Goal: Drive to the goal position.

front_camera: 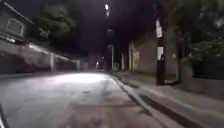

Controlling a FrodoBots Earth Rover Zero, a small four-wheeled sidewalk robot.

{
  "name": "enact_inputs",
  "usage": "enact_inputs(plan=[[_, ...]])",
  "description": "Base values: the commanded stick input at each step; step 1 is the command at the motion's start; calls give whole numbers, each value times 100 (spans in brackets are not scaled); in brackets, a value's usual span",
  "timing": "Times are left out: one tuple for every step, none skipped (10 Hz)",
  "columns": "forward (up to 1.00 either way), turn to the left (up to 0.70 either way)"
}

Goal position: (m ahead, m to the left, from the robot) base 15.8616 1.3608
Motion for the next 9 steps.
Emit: enact_inputs(plan=[[70,0],[70,0],[70,0],[70,0],[70,0],[70,0],[70,0],[70,0],[70,0]])
